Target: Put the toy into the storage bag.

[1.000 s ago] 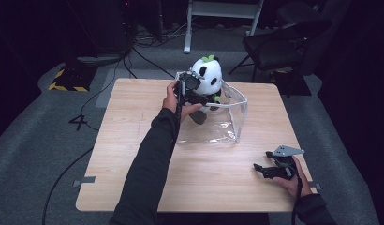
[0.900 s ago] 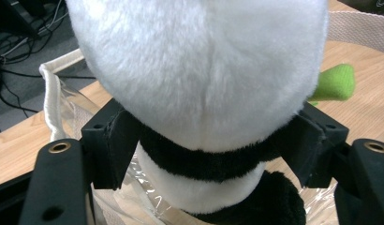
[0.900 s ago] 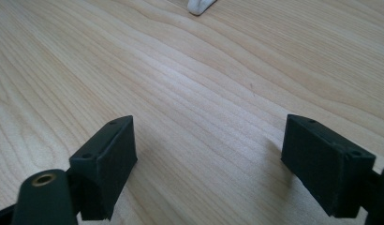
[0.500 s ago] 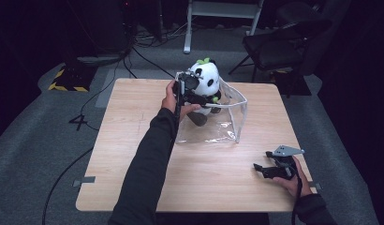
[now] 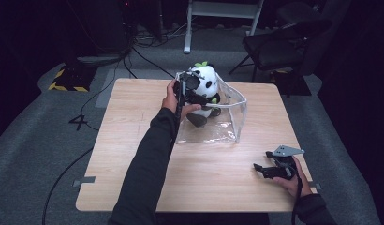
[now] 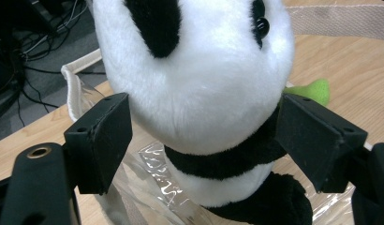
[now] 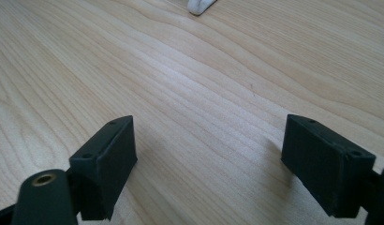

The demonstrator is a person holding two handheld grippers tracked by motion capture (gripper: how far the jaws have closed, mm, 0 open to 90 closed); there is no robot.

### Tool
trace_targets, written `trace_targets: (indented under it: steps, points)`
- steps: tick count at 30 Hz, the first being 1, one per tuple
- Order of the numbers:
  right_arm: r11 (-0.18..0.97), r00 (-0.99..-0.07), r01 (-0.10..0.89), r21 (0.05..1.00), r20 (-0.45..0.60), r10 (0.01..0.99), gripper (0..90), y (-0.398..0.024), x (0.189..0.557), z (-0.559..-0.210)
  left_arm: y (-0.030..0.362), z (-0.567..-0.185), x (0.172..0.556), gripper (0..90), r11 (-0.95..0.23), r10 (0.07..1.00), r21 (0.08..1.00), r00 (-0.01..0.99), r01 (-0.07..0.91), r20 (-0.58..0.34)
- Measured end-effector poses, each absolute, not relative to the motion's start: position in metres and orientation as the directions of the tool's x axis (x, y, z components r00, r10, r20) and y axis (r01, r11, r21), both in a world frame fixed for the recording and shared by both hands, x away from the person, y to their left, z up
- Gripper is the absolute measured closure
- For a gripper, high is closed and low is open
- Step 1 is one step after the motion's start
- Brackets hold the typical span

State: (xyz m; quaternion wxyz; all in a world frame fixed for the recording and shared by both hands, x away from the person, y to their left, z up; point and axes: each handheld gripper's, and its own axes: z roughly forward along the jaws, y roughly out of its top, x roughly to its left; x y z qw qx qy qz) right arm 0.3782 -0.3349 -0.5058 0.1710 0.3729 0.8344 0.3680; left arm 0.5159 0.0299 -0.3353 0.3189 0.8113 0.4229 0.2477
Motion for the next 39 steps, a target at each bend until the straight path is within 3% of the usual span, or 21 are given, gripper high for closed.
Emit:
trace_targets:
  steps: [39]
  points:
    - [0.451,-0.663,0.496,0.742,-0.011,0.748,17.9,-0.335,0.378,-0.506,0.038,-0.321,0.508,16.6,-0.461,0.831,0.756,0.526,0.465,0.183]
